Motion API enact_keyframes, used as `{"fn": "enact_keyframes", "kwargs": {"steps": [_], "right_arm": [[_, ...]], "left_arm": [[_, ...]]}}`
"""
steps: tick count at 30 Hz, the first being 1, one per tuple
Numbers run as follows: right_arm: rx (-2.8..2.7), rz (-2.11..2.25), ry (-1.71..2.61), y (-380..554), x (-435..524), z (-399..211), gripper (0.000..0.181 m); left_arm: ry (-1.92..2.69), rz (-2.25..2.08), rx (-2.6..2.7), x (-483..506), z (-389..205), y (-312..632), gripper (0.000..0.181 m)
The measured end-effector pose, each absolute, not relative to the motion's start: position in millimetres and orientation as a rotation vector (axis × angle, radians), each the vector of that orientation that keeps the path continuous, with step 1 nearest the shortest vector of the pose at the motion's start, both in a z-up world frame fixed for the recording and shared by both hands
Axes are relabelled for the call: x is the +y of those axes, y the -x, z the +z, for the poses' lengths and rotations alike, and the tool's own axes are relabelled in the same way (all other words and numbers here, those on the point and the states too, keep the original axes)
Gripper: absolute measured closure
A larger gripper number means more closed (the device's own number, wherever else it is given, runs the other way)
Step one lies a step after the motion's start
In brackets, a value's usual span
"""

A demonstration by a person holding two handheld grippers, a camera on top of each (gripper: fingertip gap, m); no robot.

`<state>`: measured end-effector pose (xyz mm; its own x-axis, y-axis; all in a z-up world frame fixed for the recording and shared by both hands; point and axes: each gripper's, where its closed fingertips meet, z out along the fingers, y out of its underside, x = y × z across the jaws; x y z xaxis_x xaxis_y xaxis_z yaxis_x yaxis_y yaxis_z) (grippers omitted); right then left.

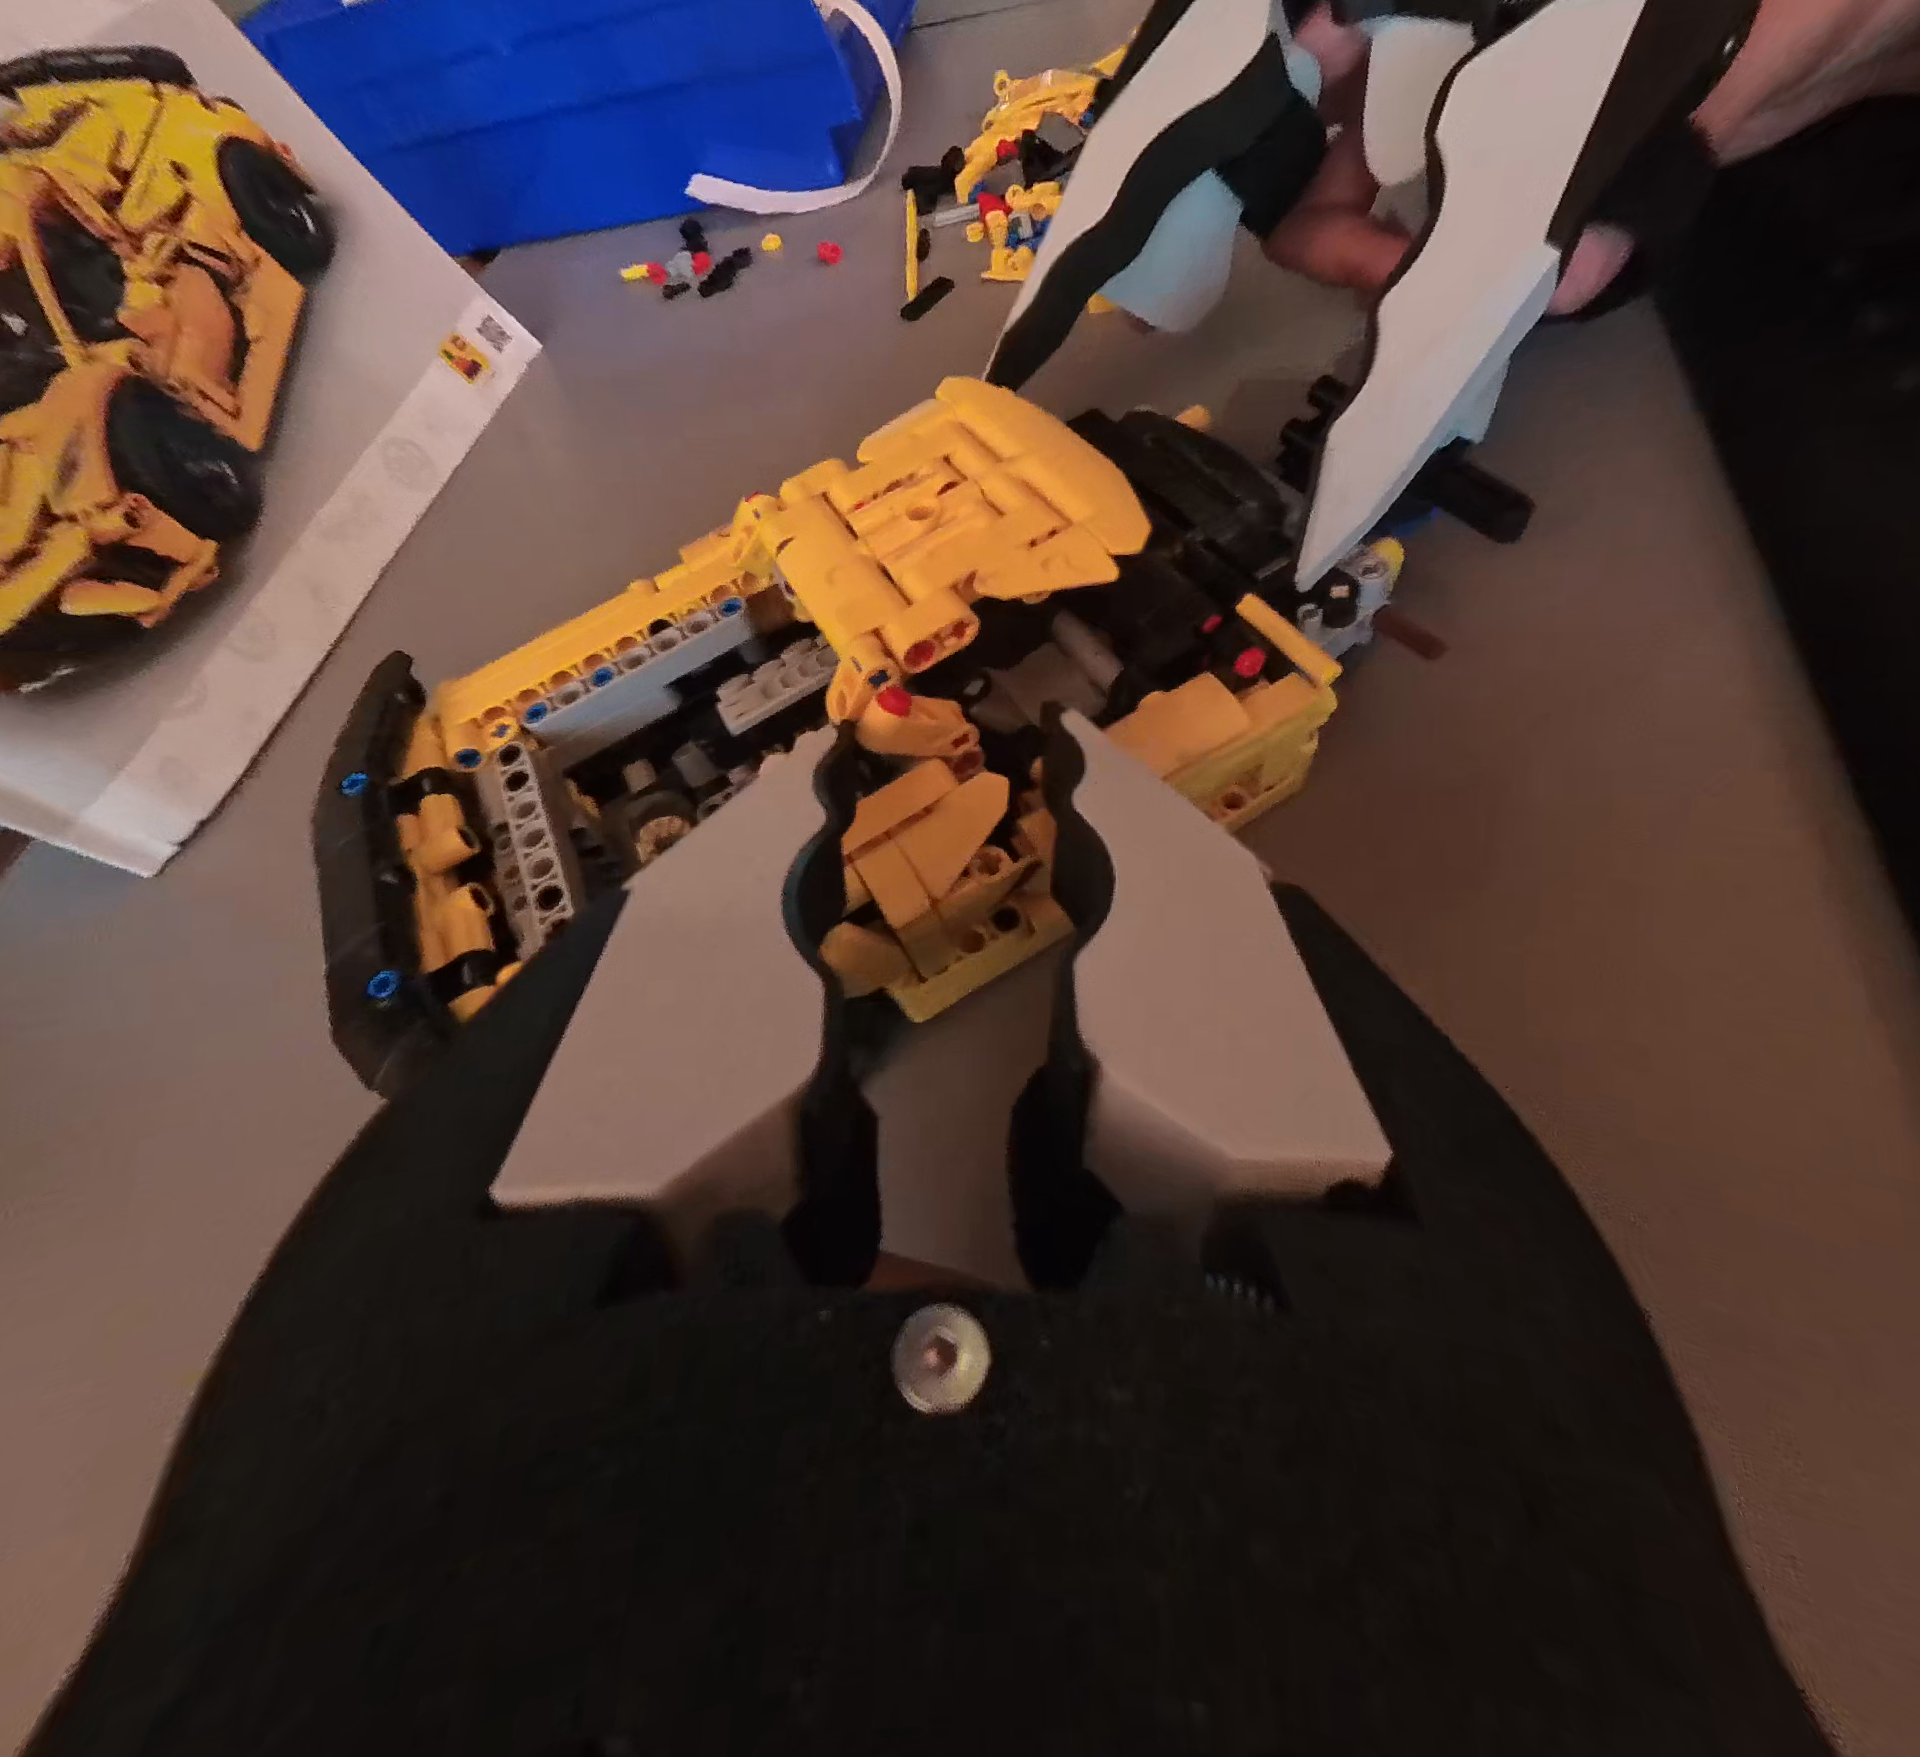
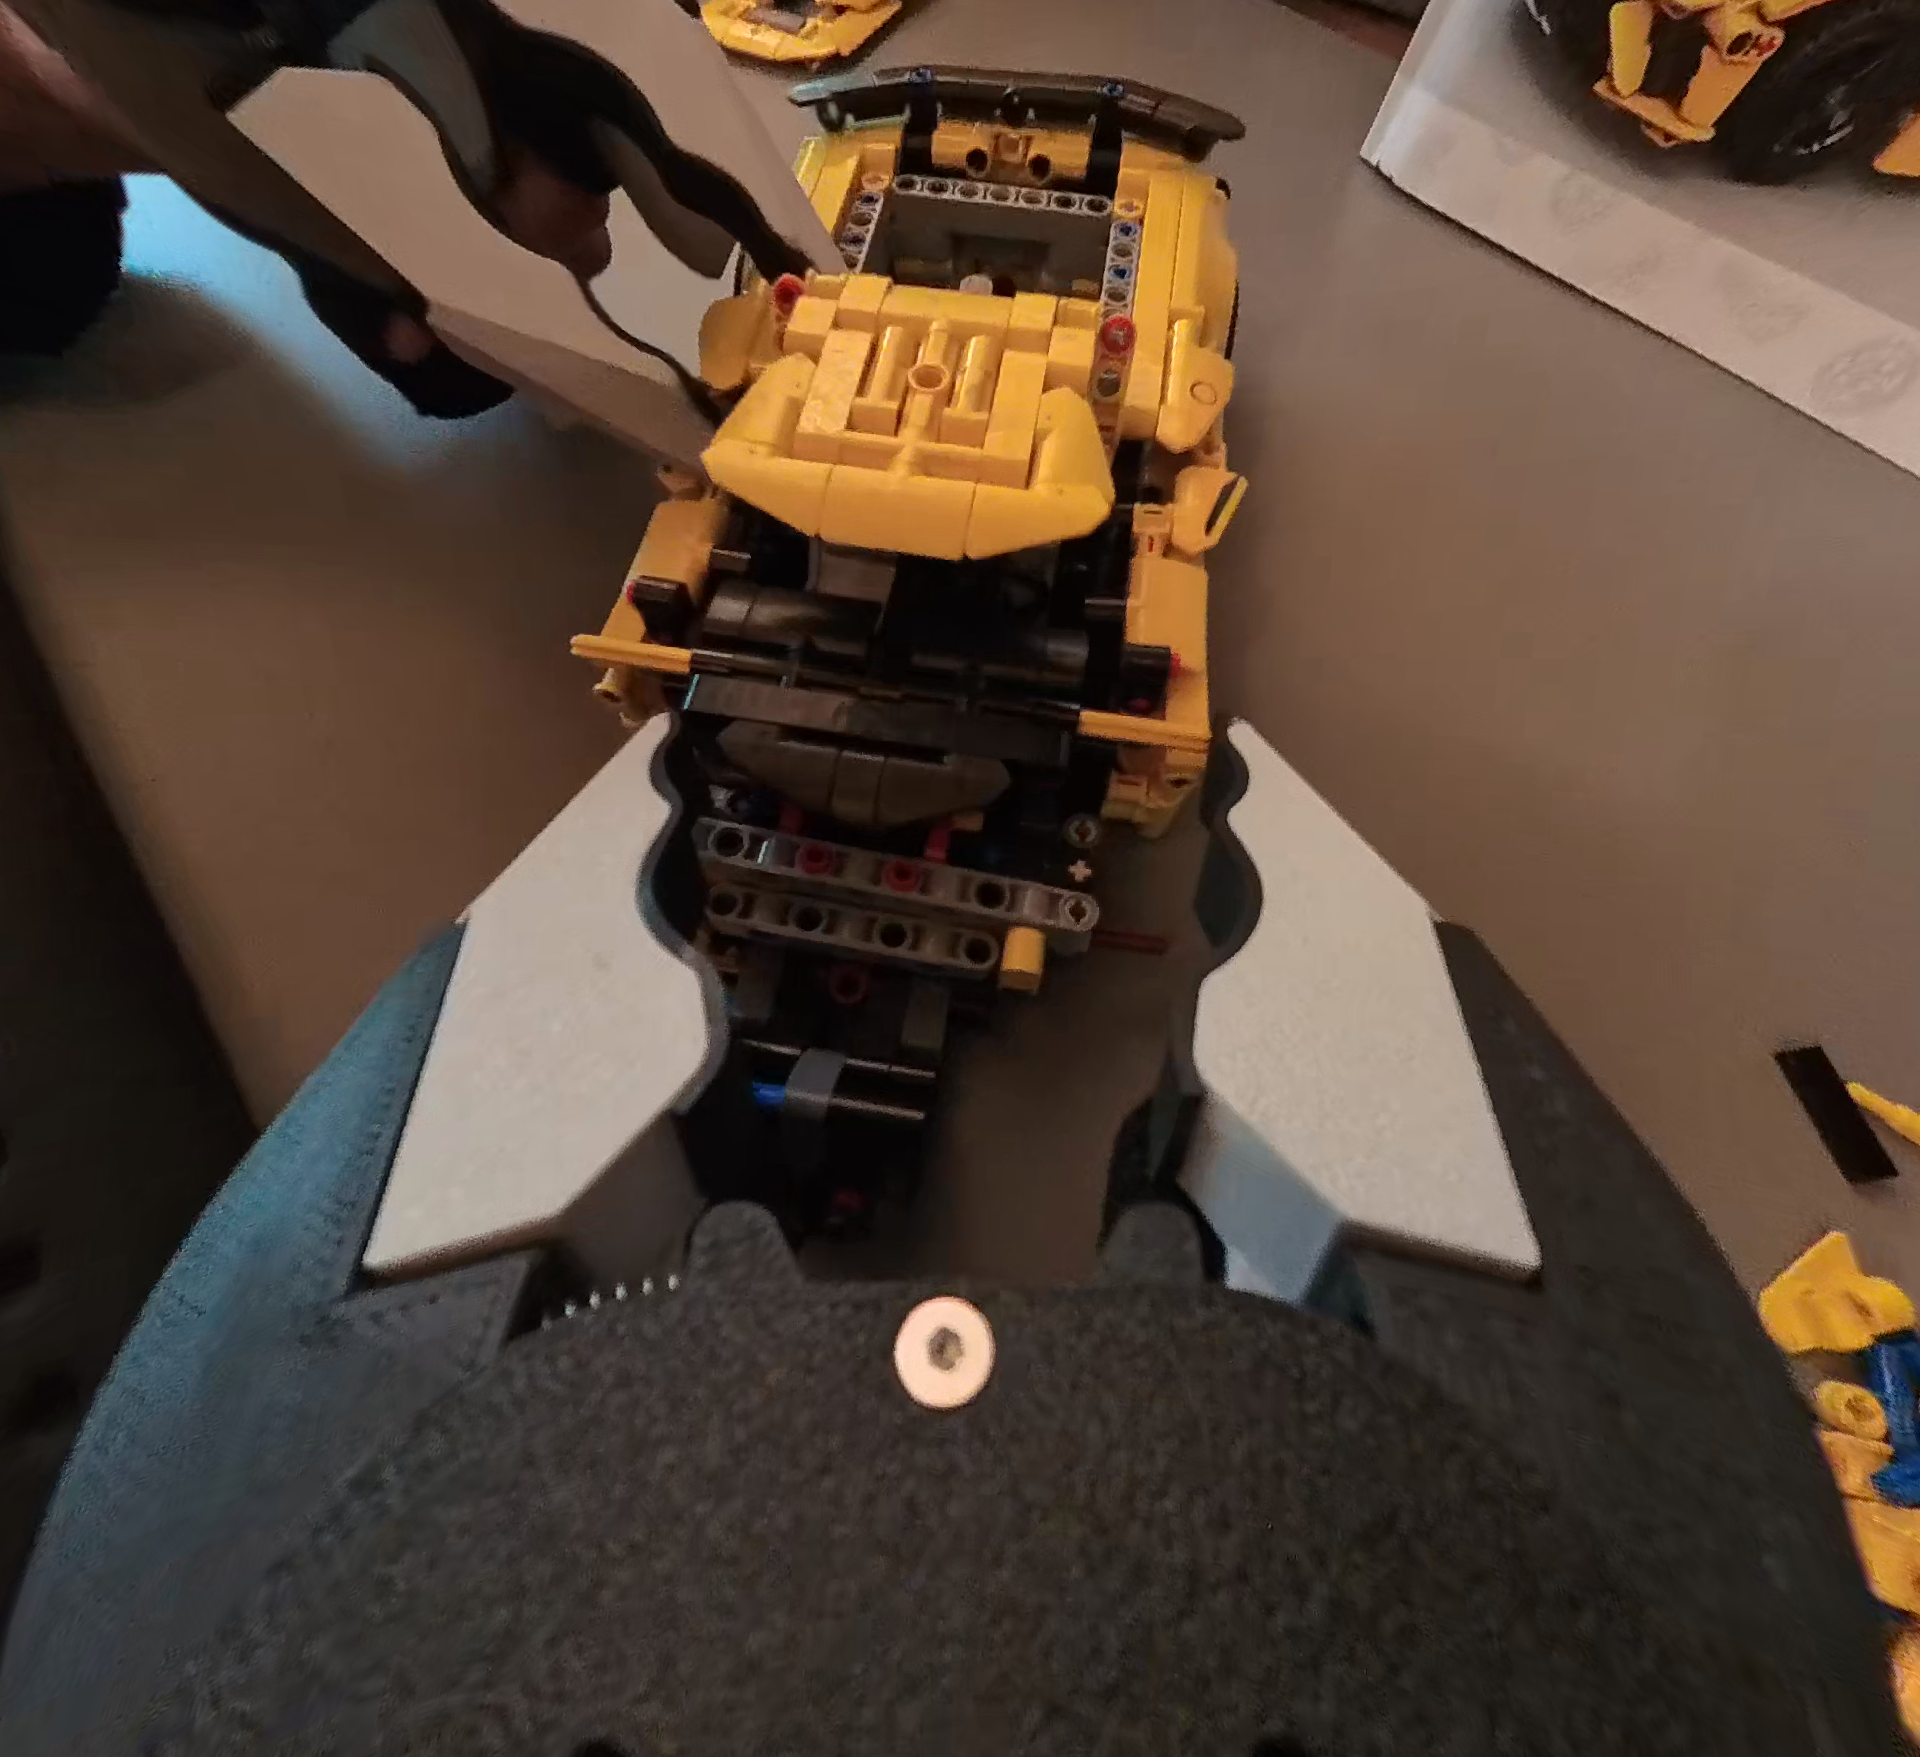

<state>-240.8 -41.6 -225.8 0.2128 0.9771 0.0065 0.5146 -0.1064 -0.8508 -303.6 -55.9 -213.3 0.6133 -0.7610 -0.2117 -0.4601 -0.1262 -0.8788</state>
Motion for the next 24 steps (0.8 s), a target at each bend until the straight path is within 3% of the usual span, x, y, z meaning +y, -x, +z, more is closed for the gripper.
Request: {"fn": "enact_keyframes", "kwargs": {"steps": [7, 11, 14, 24], "right_arm": [[-1.356, 0.77, 1.816, 243.8, -42.9, -226.8, 0.085], [-1.339, 0.778, 1.815, 249.2, -52.2, -227.5, 0.064], [-1.341, 0.653, 1.817, 245.9, -44.3, -230.0, 0.078], [-1.385, 0.596, 1.799, 244.3, -42.0, -231.4, 0.082]], "left_arm": [[1.746, -0.277, 0.952, -51.6, -213.3, 308.2, 0.148], [1.74, -0.236, 0.931, -50.8, -213.2, 308.2, 0.148], [1.738, -0.22, 0.93, -51.7, -213.4, 305.3, 0.148], [1.746, -0.204, 0.914, -49.7, -213.5, 306.0, 0.155]]}}
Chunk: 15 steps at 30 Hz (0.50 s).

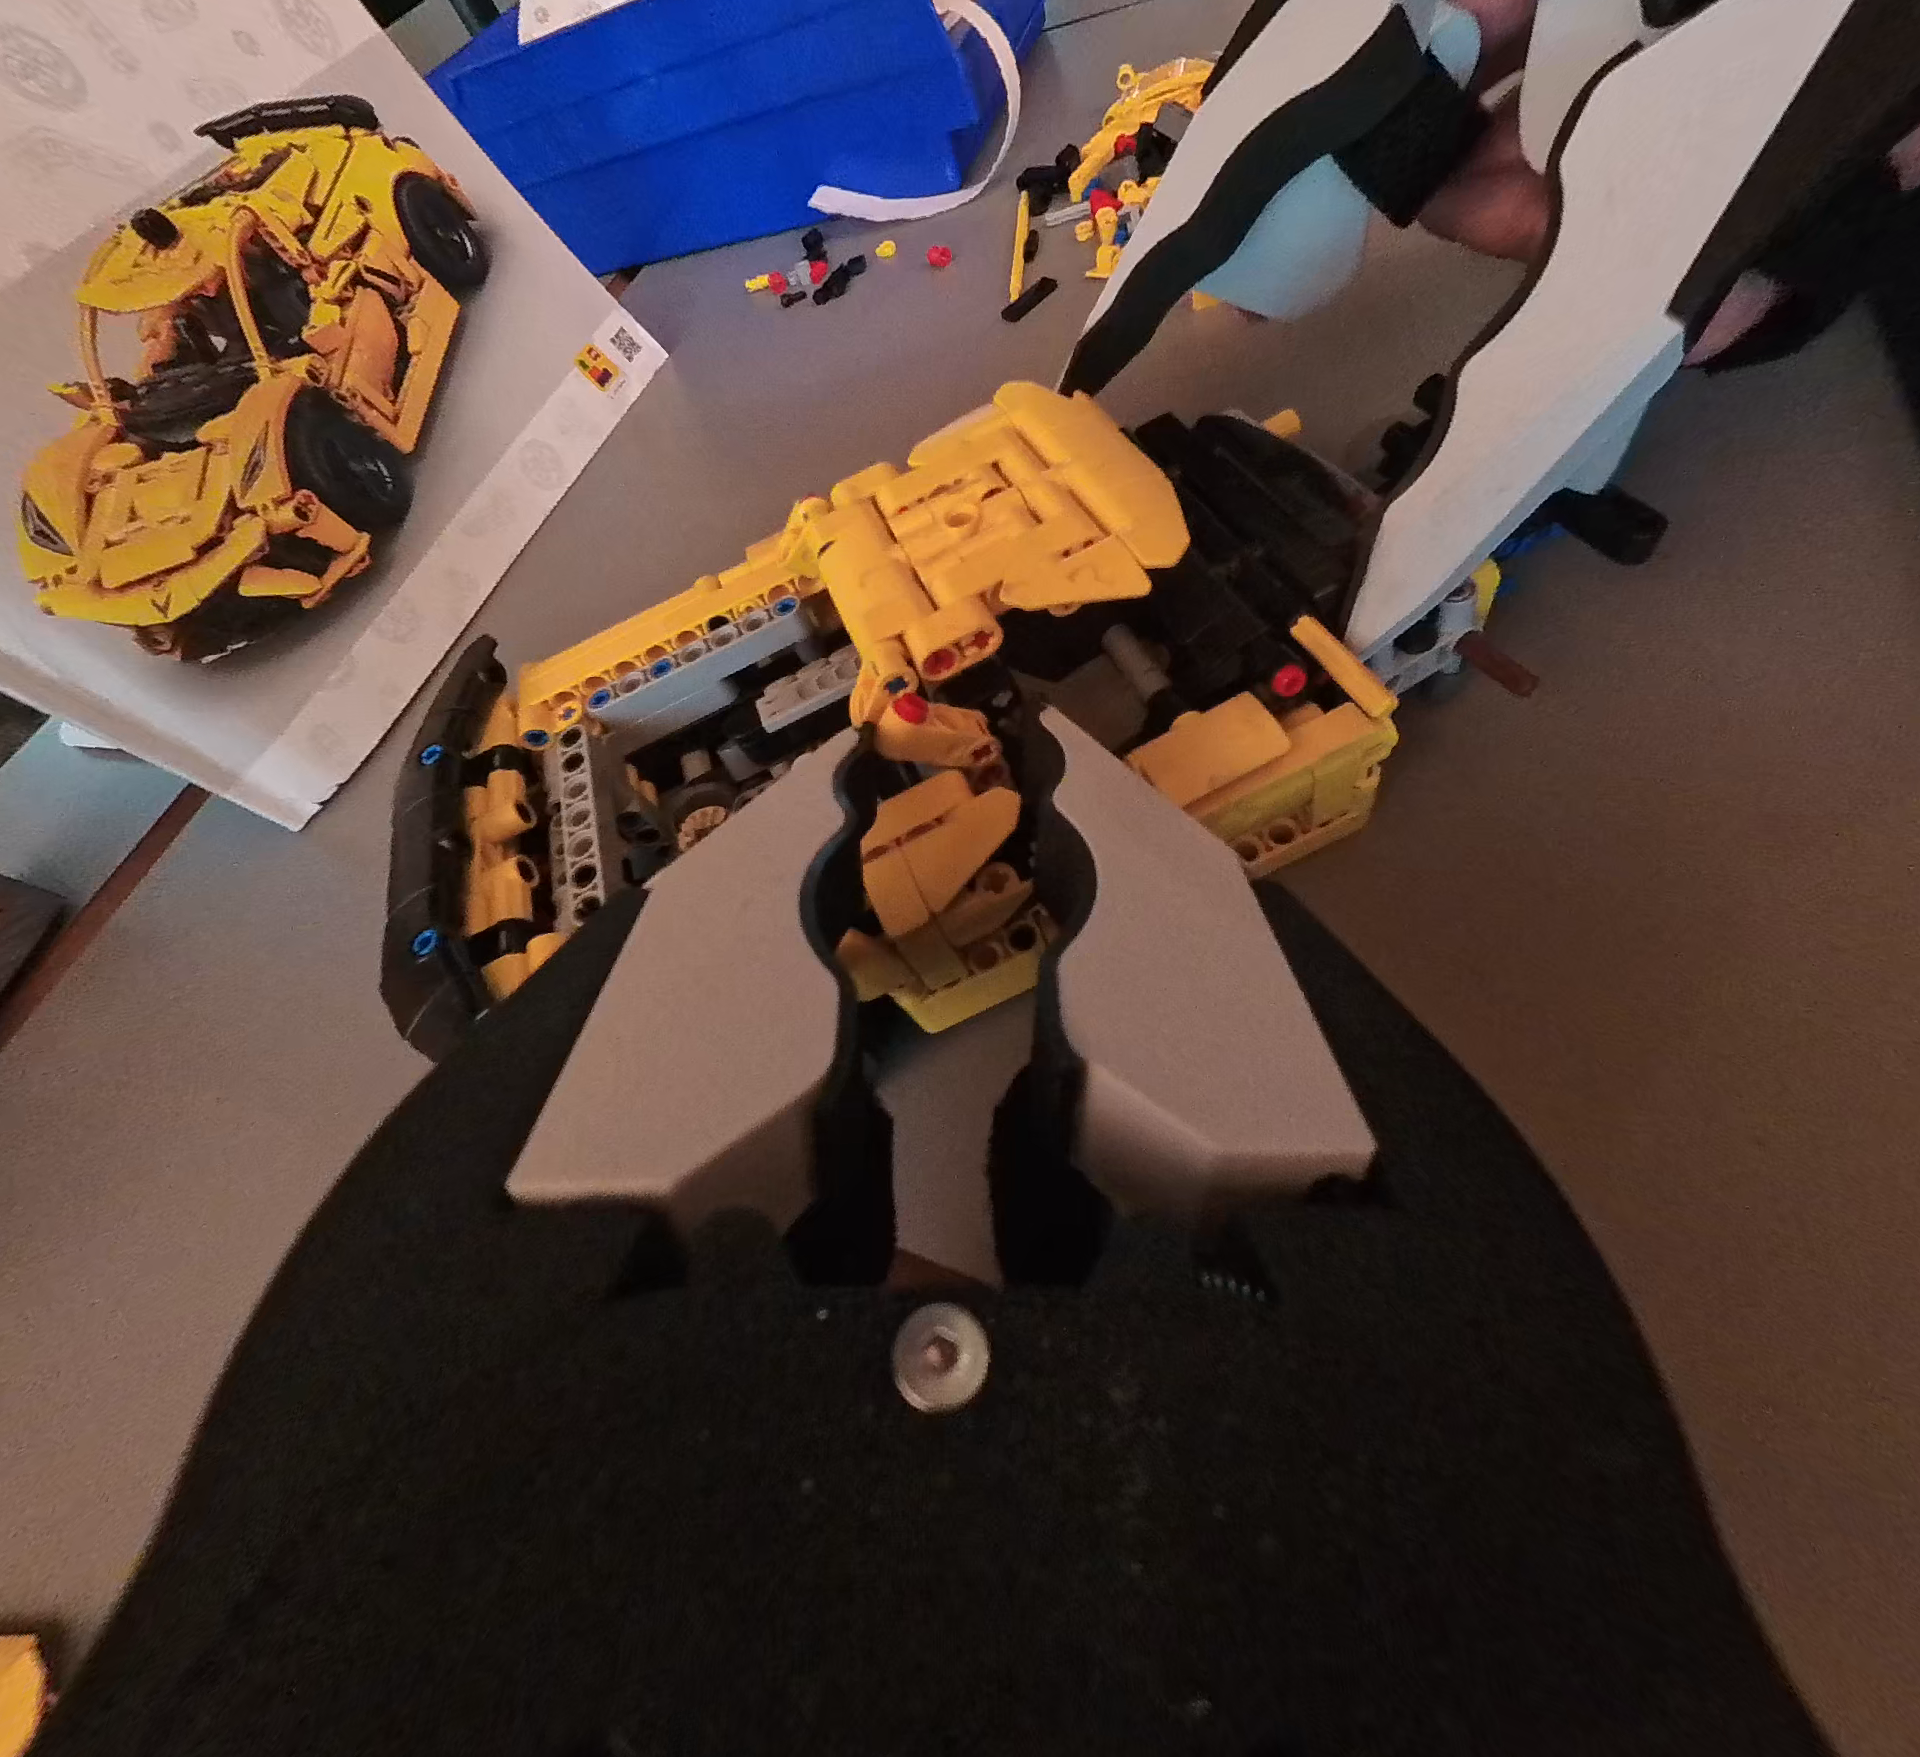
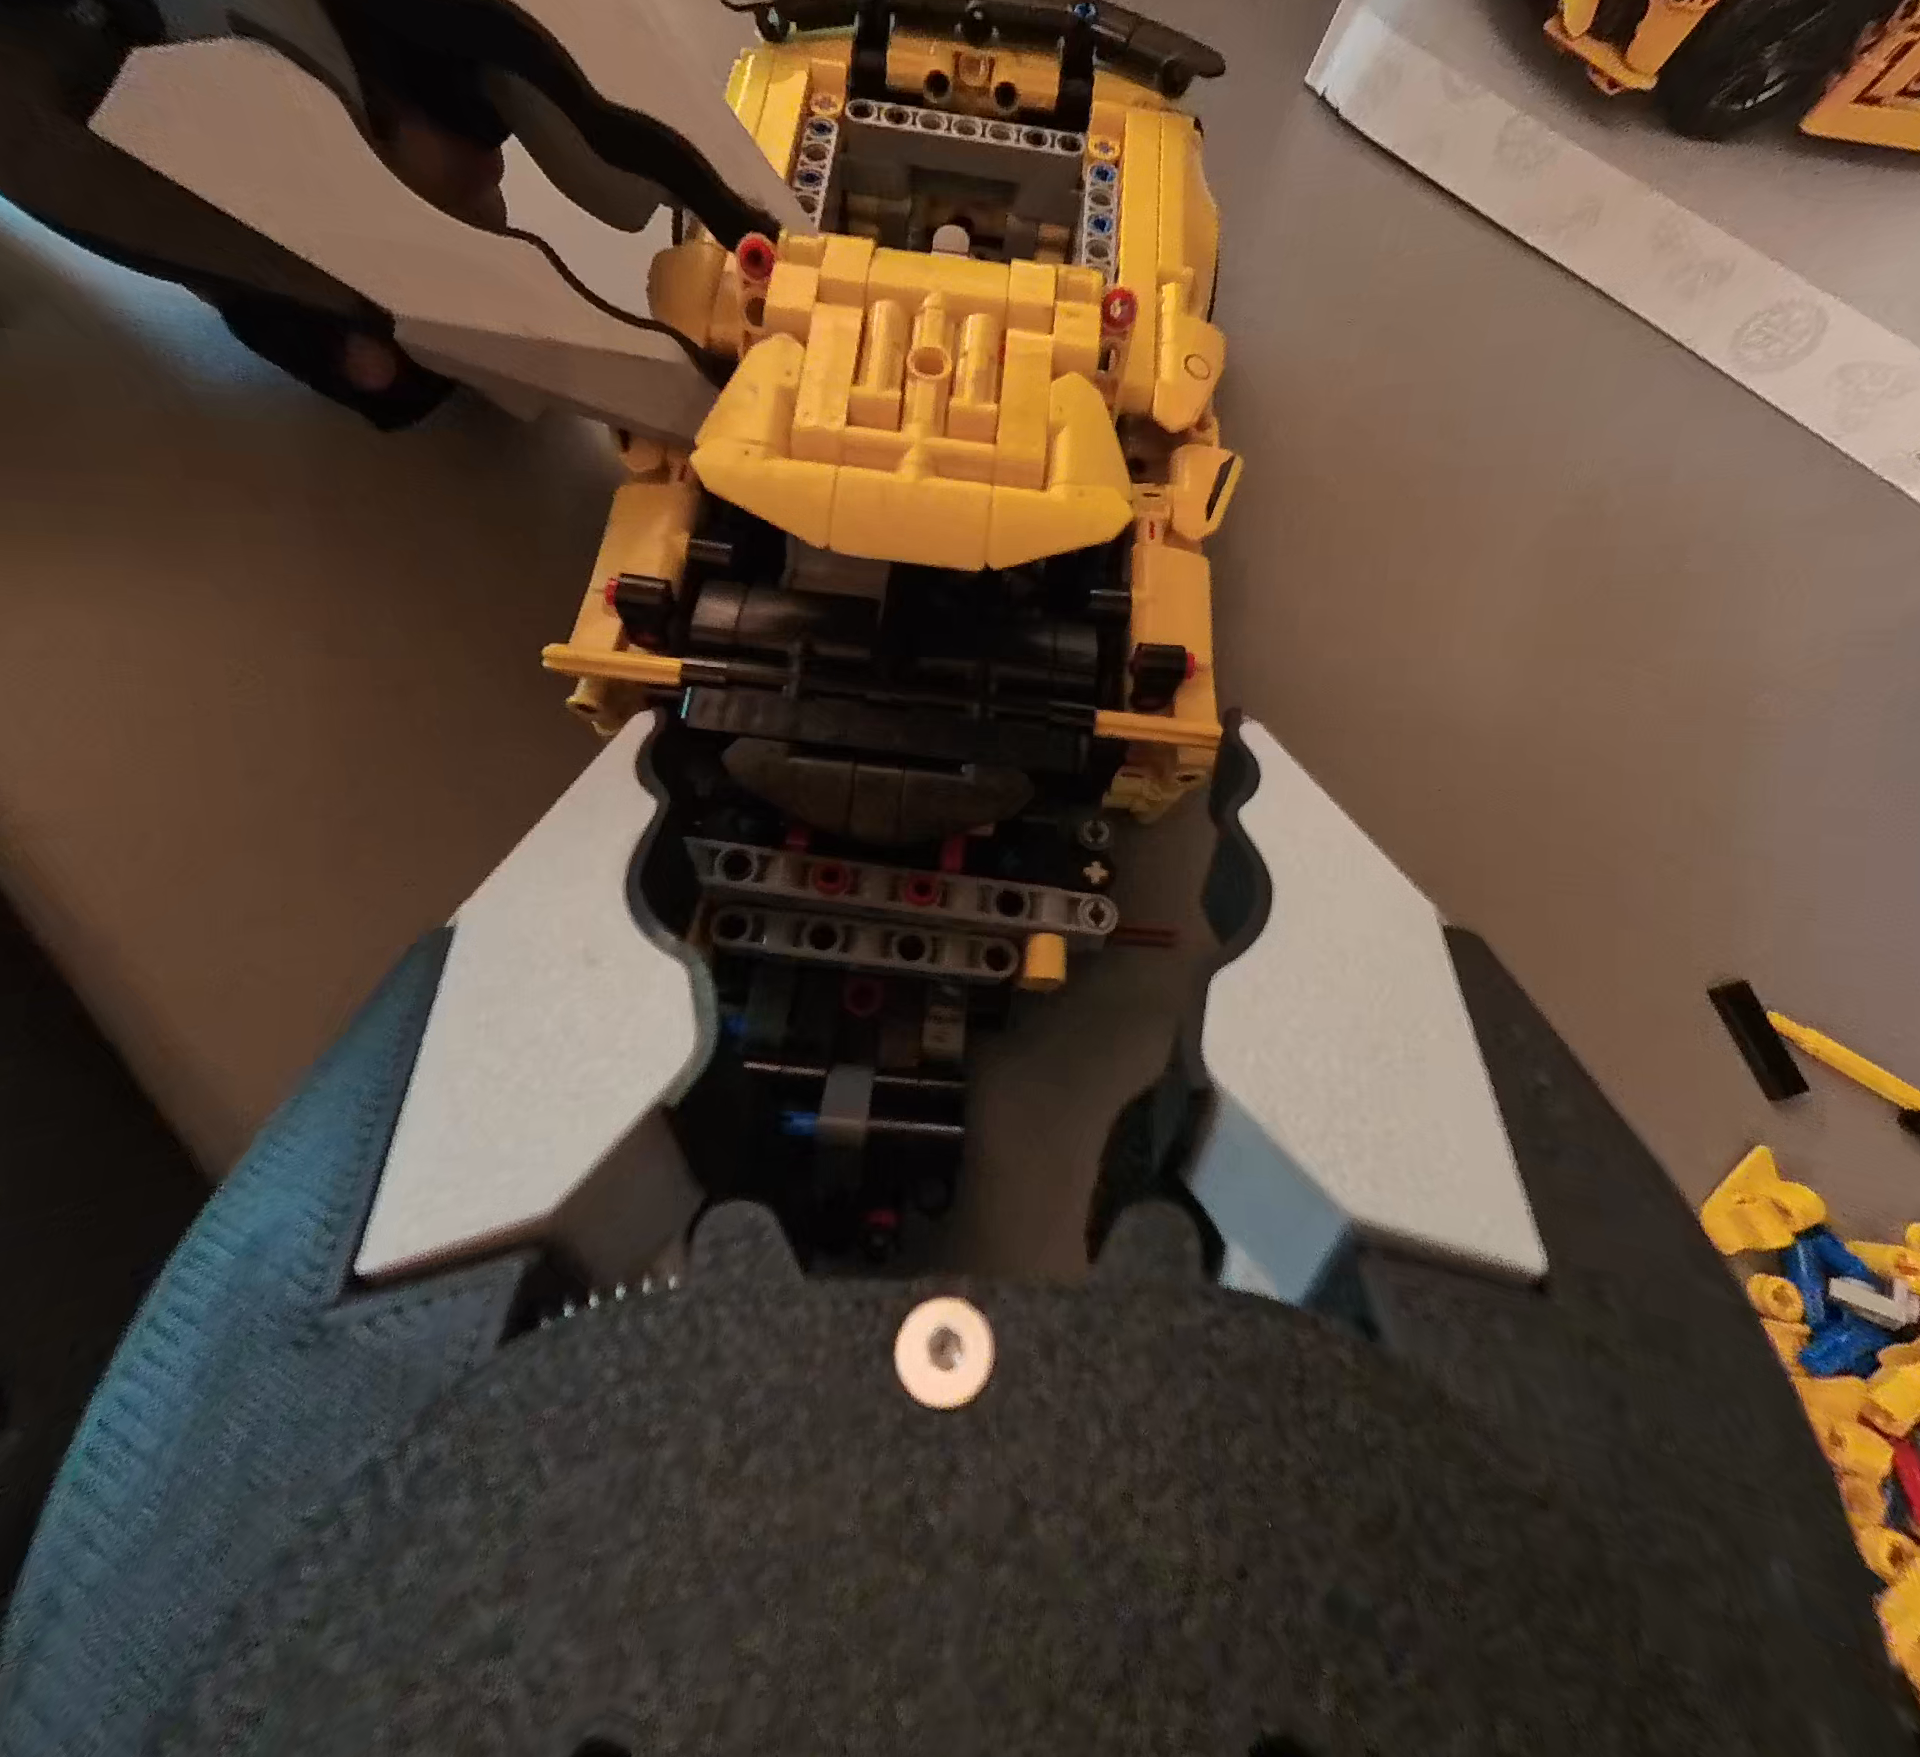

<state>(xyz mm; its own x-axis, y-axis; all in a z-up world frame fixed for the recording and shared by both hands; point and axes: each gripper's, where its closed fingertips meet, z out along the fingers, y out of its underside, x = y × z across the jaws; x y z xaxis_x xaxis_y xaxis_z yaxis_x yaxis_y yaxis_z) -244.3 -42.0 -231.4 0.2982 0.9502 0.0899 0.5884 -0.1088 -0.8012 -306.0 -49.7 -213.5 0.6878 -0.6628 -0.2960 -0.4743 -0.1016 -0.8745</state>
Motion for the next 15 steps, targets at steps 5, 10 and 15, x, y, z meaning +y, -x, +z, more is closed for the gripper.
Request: {"fn": "enact_keyframes", "kwargs": {"steps": [5, 10, 15], "right_arm": [[-1.405, 0.564, 1.822, 242.5, -41.9, -233.8, 0.082], [-1.422, 0.497, 1.794, 242.9, -43.0, -232.3, 0.083], [-1.417, 0.5, 1.772, 244.6, -42.5, -230.6, 0.083]], "left_arm": [[1.754, -0.201, 0.908, -49.7, -214.0, 305.7, 0.156], [1.768, -0.207, 0.902, -49.9, -214.4, 306.1, 0.155], [1.771, -0.204, 0.902, -49.7, -214.5, 306.7, 0.155]]}}
